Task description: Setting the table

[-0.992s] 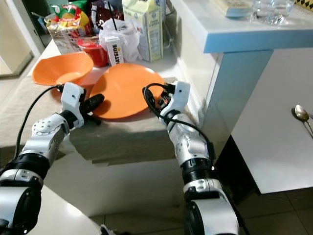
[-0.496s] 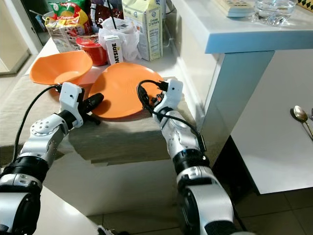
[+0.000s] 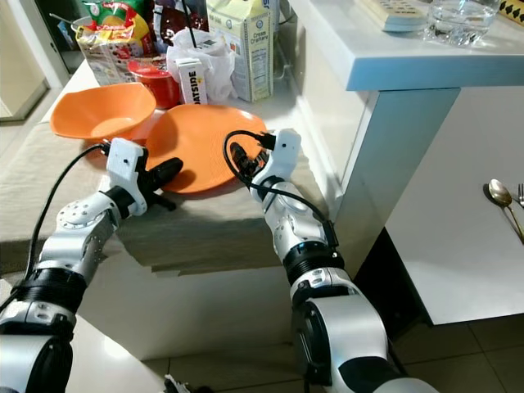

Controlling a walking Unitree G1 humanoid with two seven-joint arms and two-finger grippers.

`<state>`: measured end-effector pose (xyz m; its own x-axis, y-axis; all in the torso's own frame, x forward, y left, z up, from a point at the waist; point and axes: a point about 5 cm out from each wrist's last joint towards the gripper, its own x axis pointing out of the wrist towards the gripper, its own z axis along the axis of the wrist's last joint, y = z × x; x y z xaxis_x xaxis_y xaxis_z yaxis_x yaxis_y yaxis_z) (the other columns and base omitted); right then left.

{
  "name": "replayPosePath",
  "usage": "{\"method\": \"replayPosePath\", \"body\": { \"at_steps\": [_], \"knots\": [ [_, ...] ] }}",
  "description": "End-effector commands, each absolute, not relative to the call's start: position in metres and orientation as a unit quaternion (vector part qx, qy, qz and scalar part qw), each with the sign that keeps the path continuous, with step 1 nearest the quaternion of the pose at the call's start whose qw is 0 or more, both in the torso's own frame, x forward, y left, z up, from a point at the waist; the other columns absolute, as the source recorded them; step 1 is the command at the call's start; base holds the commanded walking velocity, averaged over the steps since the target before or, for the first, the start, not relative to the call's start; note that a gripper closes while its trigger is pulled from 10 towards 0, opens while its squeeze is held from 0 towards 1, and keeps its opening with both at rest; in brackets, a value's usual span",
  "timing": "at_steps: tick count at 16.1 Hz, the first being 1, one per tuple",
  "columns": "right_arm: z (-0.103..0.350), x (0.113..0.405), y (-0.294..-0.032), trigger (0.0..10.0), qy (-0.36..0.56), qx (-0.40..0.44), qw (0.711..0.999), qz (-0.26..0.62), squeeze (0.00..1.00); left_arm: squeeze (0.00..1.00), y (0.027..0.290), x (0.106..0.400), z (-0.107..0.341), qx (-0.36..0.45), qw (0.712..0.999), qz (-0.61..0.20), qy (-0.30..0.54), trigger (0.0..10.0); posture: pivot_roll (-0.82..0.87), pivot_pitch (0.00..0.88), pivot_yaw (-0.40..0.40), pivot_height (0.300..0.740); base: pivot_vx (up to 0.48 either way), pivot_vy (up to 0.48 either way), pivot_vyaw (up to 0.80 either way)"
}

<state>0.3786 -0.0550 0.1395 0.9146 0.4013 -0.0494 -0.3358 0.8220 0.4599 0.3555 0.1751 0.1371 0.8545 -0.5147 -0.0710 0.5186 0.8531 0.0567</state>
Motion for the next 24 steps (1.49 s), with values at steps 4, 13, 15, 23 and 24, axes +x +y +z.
{"method": "replayPosePath", "body": {
  "at_steps": [4, 13, 15, 23, 24],
  "knots": [
    [0.118, 0.372, -0.053, 0.0, 0.118, 0.231, 0.948, 0.183, 0.00, 0.00, 0.172, 0.352, 0.133, 0.040, 0.958, -0.281, 0.043, 0.0, -0.03, 0.020, 0.045, 0.736, 0.000, 0.000, 0.00],
    [0.116, 0.372, -0.054, 0.0, 0.113, 0.208, 0.955, 0.180, 0.00, 0.00, 0.167, 0.355, 0.143, 0.044, 0.959, -0.277, 0.028, 0.0, -0.04, 0.002, 0.048, 0.736, 0.000, 0.000, 0.00],
    [0.116, 0.372, -0.055, 0.0, 0.111, 0.202, 0.957, 0.177, 0.00, 0.00, 0.167, 0.357, 0.147, 0.046, 0.962, -0.270, 0.021, 10.0, -0.04, 0.002, 0.048, 0.736, 0.000, 0.000, 0.00],
    [0.105, 0.365, -0.076, 0.0, 0.091, 0.106, 0.980, 0.143, 0.00, 0.00, 0.159, 0.355, 0.154, 0.043, 0.958, -0.282, 0.006, 10.0, -0.05, 0.005, 0.049, 0.736, 0.000, 0.000, 0.00],
    [0.100, 0.363, -0.080, 0.0, 0.099, 0.101, 0.981, 0.136, 0.00, 0.00, 0.158, 0.355, 0.153, 0.041, 0.957, -0.286, 0.007, 10.0, -0.06, 0.010, 0.051, 0.736, 0.000, 0.000, 0.00]
  ]
}}
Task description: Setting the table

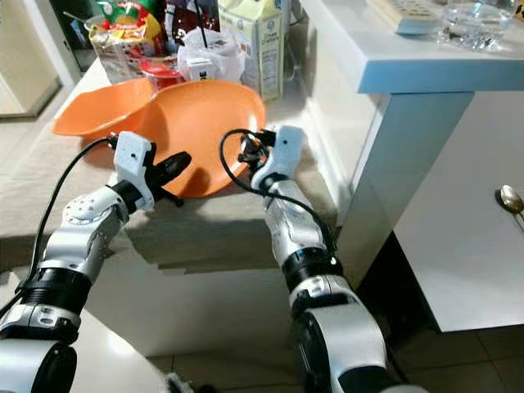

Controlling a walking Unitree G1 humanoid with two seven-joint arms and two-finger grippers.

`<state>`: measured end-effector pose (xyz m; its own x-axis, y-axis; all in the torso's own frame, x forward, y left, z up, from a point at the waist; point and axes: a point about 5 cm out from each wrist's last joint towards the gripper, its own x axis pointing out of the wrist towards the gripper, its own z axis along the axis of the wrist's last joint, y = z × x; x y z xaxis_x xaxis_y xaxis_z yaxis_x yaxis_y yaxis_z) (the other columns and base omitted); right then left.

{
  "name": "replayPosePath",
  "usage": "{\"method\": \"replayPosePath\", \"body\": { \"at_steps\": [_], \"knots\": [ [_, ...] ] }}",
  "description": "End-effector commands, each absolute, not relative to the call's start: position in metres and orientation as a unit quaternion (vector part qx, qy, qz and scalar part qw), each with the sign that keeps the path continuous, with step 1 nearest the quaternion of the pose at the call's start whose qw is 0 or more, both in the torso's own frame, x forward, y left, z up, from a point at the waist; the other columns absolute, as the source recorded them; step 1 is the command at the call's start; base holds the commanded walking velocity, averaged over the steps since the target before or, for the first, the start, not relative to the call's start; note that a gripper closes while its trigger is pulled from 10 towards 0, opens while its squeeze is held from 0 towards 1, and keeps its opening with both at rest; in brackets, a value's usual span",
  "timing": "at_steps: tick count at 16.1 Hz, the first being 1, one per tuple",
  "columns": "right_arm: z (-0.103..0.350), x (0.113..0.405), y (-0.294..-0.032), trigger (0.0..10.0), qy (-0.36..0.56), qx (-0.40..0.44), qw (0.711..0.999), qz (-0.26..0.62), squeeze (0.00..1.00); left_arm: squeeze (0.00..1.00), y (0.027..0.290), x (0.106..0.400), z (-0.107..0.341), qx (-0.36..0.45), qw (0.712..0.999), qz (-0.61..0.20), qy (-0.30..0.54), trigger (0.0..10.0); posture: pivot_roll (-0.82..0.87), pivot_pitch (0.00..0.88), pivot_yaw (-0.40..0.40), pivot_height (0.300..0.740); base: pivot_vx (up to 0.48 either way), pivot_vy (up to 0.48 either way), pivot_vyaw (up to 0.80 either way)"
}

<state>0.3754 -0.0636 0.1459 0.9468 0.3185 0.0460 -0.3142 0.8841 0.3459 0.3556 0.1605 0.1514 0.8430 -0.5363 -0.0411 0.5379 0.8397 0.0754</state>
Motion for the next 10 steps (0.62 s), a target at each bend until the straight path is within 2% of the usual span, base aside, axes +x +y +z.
{"method": "replayPosePath", "body": {
  "at_steps": [1, 6, 8, 10],
  "knots": [
    [0.095, 0.361, -0.085, 0.0, 0.108, 0.098, 0.981, 0.128, 0.00, 0.00, 0.157, 0.354, 0.153, 0.040, 0.957, -0.288, 0.008, 10.0, -0.07, 0.010, 0.054, 0.736, 0.000, 0.000, 0.00],
    [0.085, 0.352, -0.108, 0.0, 0.109, 0.084, 0.986, 0.093, 0.00, 0.00, 0.155, 0.354, 0.156, 0.045, 0.955, -0.294, 0.005, 10.0, -0.07, 0.007, 0.065, 0.736, 0.000, 0.000, 0.00],
    [0.106, 0.352, -0.108, 0.0, 0.044, 0.077, 0.991, 0.104, 0.00, 0.00, 0.157, 0.355, 0.159, 0.054, 0.958, -0.281, -0.004, 10.0, -0.08, 0.005, 0.070, 0.736, 0.000, 0.000, 0.00],
    [0.145, 0.353, -0.100, 0.0, -0.071, 0.047, 0.988, 0.127, 0.00, 0.00, 0.155, 0.354, 0.161, 0.054, 0.960, -0.275, -0.010, 10.0, -0.08, 0.000, 0.073, 0.736, 0.000, 0.000, 0.00]
  ]
}}
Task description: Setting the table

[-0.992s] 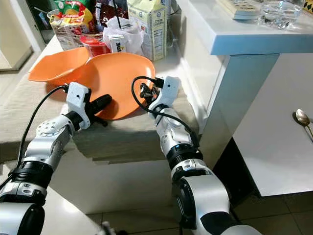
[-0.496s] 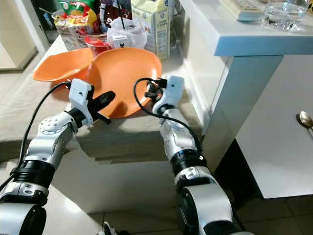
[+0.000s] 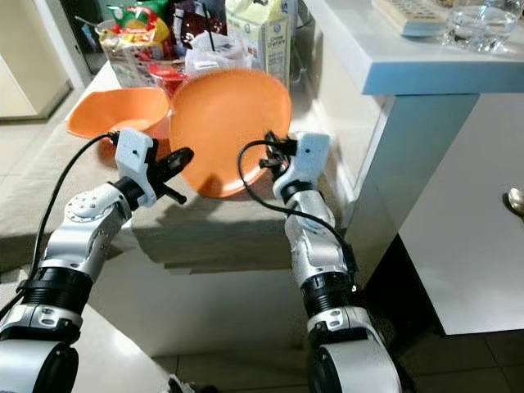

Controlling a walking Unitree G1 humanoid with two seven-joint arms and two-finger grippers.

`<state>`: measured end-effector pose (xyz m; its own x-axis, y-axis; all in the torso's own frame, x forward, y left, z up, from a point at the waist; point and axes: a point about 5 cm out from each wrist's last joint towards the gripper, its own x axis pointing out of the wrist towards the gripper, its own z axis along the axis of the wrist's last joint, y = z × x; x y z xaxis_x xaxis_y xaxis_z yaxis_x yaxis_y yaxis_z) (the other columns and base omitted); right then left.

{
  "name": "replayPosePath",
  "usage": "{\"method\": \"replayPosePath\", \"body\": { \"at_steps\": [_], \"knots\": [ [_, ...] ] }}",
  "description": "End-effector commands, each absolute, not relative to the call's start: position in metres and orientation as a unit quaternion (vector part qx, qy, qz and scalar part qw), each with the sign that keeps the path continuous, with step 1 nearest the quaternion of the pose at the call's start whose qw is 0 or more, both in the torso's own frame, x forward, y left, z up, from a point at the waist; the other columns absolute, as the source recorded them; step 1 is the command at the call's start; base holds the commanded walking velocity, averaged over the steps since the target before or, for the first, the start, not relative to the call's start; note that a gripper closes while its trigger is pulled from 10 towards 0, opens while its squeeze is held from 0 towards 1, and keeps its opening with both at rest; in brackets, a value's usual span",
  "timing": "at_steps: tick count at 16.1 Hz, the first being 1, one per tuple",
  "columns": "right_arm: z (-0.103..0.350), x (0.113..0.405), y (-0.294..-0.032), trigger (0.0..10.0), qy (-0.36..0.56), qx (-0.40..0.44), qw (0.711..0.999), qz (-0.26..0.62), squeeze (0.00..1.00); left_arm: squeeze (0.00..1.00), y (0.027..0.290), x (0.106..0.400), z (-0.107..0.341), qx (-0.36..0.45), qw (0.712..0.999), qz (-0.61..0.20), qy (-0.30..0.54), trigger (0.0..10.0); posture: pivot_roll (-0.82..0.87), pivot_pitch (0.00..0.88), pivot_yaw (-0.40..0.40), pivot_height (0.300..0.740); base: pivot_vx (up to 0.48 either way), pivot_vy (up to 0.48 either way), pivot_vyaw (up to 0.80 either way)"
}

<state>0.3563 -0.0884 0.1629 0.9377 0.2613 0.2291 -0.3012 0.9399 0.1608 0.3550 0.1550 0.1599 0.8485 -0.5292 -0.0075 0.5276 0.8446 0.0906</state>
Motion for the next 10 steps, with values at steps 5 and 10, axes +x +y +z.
{"method": "replayPosePath", "body": {
  "at_steps": [5, 10],
  "knots": [
    [0.199, 0.358, -0.093, 0.0, -0.198, -0.003, 0.972, 0.127, 0.00, 0.00, 0.154, 0.348, 0.159, 0.044, 0.968, -0.247, -0.020, 10.0, -0.07, 0.000, 0.074, 0.736, 0.000, 0.000, 0.00],
    [0.244, 0.367, -0.089, 0.0, -0.279, -0.032, 0.952, 0.118, 0.00, 0.00, 0.148, 0.341, 0.152, 0.010, 0.976, -0.217, -0.022, 10.0, -0.05, 0.000, 0.063, 0.736, 0.000, 0.000, 0.00]
  ]
}}
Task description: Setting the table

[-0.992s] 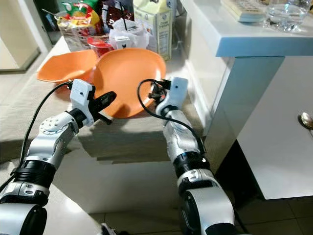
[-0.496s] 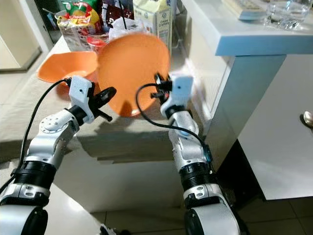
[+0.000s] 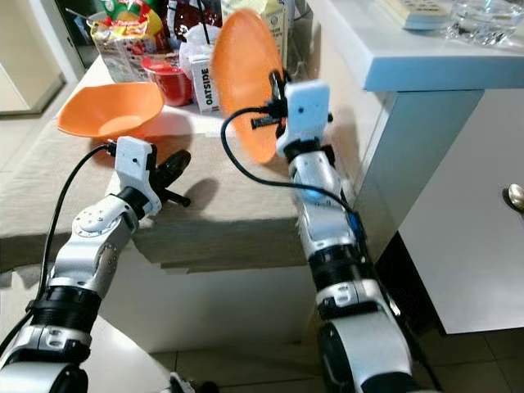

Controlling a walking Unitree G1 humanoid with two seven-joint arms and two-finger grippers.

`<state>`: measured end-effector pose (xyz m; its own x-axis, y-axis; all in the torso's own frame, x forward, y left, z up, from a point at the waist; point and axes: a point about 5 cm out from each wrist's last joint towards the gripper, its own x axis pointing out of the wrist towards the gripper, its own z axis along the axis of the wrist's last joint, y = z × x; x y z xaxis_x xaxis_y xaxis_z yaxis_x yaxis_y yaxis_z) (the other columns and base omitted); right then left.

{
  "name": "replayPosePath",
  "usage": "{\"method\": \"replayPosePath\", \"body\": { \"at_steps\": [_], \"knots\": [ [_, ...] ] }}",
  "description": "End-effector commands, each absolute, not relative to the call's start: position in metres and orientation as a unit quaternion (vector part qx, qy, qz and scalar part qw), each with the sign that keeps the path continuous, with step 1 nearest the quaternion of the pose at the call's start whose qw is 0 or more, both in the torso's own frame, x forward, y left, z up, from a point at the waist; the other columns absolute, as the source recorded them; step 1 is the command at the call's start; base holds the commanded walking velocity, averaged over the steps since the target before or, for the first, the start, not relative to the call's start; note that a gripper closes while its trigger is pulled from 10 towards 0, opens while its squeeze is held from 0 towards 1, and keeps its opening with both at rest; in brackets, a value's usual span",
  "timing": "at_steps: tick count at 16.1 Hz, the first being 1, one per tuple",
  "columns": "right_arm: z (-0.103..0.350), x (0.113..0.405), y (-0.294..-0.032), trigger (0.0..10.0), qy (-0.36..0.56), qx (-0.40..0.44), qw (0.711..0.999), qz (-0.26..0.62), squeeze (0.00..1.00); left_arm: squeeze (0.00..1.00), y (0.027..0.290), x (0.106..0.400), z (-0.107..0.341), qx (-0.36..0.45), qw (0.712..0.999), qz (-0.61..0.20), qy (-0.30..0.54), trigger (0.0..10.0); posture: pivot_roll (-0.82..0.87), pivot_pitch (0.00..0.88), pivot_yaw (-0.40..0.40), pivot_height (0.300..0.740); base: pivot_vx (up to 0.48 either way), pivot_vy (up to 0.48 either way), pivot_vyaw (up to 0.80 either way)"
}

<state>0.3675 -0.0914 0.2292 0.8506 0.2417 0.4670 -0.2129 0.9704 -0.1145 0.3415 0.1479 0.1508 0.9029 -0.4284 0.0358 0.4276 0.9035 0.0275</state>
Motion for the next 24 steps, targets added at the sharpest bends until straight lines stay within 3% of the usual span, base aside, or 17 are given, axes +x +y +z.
{"method": "replayPosePath", "body": {
  "at_steps": [1, 14, 24],
  "knots": [
    [0.250, 0.367, -0.088, 0.0, -0.291, -0.038, 0.949, 0.118, 0.00, 0.00, 0.146, 0.339, 0.152, 0.013, 0.976, -0.218, -0.021, 10.0, -0.05, 0.000, 0.062, 0.736, 0.000, 0.000, 0.00],
    [0.310, 0.356, -0.076, 0.0, -0.436, -0.066, 0.891, 0.112, 0.00, 0.00, 0.140, 0.317, 0.145, -0.015, 0.983, -0.184, -0.028, 10.0, -0.05, 0.000, 0.056, 0.736, 0.000, 0.000, 0.00],
    [0.292, 0.361, -0.079, 0.0, -0.399, -0.063, 0.908, 0.110, 0.00, 0.00, 0.146, 0.319, 0.160, -0.022, 0.990, -0.128, -0.047, 10.0, -0.05, 0.000, 0.054, 0.736, -0.034, 0.000, 0.00]
  ]
}}
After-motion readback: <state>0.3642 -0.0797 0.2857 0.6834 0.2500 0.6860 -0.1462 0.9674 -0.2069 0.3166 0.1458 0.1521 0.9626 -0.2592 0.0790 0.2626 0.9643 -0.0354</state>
